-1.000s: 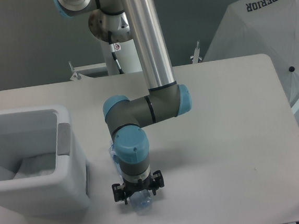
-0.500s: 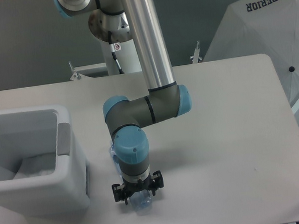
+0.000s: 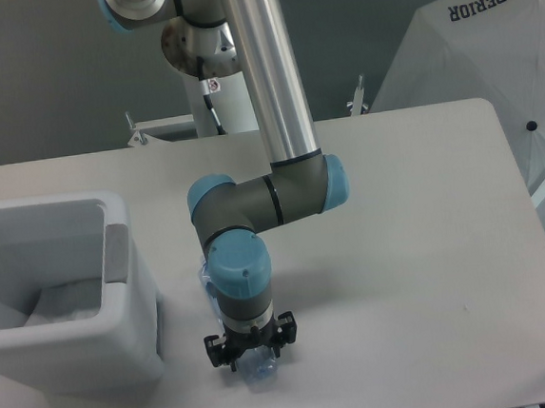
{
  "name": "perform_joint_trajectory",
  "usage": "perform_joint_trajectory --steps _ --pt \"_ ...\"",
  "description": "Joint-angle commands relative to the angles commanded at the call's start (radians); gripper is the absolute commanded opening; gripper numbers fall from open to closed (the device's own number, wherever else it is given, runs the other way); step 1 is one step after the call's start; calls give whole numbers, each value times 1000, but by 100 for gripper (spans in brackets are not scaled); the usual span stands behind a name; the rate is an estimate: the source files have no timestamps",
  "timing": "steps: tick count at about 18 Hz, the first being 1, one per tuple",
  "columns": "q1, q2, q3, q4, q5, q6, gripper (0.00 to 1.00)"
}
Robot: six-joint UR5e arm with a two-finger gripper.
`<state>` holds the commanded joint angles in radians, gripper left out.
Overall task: Place the trash in the trash can
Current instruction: 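Lower the gripper and close it around the bottle's body, then lift the bottle and carry it over the trash bin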
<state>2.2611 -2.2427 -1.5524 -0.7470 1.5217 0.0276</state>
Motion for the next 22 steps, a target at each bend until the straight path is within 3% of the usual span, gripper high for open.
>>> perform_joint_trajectory --steps 22 --pt "0 18 -6 -3 3 2 67"
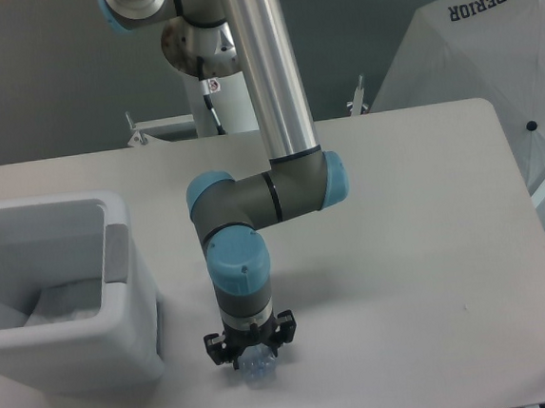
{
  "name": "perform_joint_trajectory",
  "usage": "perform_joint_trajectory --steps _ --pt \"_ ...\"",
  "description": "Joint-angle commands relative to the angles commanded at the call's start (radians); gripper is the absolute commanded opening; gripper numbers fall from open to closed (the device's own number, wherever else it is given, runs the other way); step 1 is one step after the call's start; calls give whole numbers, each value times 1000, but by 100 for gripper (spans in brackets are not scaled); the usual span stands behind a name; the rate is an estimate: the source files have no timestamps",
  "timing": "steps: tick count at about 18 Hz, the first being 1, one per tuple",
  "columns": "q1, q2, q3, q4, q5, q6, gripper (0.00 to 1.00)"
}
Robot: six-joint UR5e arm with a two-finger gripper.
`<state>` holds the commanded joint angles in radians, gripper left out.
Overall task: Place the trash in the trash can
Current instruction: 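Lift the bottle and carry it over the trash bin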
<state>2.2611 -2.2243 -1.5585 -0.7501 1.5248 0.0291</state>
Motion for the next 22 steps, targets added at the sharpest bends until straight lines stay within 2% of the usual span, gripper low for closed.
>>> perform_joint_trajectory --steps 9,12,17,22 --pt "0 8 6 -3 14 3 67" --pt "2 37 18 2 43 8 67" --pt "15 57 167 3 74 0 67" --pt "28 130 224 5 75 -14 67"
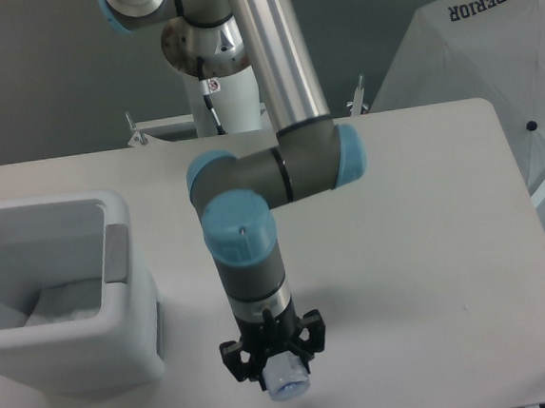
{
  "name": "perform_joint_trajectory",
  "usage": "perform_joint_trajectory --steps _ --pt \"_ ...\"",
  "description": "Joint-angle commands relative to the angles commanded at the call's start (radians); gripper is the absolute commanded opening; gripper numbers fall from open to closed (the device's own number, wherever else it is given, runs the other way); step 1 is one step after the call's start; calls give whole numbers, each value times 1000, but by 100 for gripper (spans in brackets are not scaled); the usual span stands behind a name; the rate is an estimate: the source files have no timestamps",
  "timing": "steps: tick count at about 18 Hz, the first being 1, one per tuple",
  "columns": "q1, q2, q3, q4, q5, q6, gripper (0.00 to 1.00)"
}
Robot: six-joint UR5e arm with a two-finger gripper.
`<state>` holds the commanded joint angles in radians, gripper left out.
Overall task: Place the trash in the trash can
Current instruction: 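Lift the bottle and carry it over the trash bin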
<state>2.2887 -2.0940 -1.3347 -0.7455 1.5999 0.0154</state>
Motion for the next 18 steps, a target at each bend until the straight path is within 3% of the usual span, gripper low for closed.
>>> perform_joint_trajectory --steps 3,7,9,11,18 --pt "32 38 70 21 -5 -75 67" --pt "43 103 107 23 -6 -109 67" --pt "40 144 115 35 -6 -112 67" --pt "32 167 123 89 -8 -114 67" --pt "-27 207 144 103 -8 -104 67"
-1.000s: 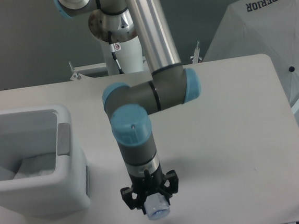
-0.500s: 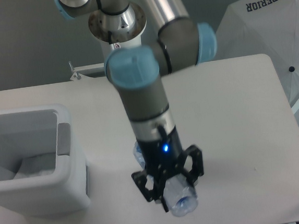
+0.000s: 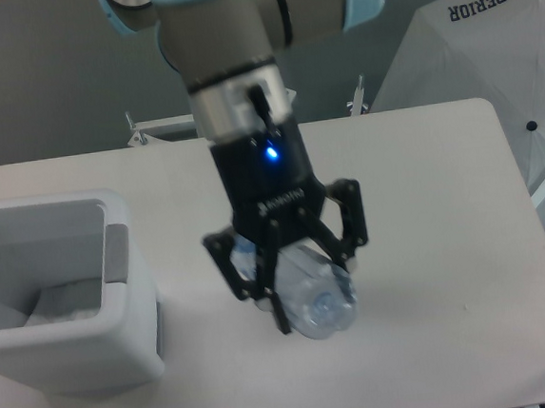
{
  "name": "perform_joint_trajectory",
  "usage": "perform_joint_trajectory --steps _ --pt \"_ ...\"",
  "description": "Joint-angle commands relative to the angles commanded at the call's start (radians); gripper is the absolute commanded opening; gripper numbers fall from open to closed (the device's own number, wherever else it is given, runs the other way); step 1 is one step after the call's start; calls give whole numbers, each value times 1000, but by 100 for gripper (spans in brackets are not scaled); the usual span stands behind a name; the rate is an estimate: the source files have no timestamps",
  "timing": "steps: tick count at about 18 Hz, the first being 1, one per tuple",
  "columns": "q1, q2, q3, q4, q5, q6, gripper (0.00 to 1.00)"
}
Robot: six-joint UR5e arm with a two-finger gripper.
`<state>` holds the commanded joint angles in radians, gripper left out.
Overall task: Place the trash in the trash can
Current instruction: 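Lift the bottle and carry it over the trash bin, then lower the bottle into the bin and open the gripper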
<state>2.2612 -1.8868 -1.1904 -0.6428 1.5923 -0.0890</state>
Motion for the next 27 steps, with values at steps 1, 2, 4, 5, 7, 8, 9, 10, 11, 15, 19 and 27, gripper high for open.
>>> perform_joint_trajectory --steps 1,2,4,5,7,8,9,10,11,15,19,27 --pt "-15 3 2 0 0 9 67" --pt "-32 12 2 0 0 23 67" --pt "-64 18 3 0 2 31 67" --pt "-72 21 3 0 0 31 67" --pt "-94 22 3 0 0 34 67" --pt "-107 22 3 0 0 43 67" --pt "-124 20 5 0 0 52 67" --pt "-140 17 2 0 0 52 67" --pt "-155 15 -1 0 0 52 67" --pt "-222 -5 -9 -2 5 52 67" --pt "-267 -29 -15 -2 6 52 67" --pt "-316 -28 -106 -2 8 43 67"
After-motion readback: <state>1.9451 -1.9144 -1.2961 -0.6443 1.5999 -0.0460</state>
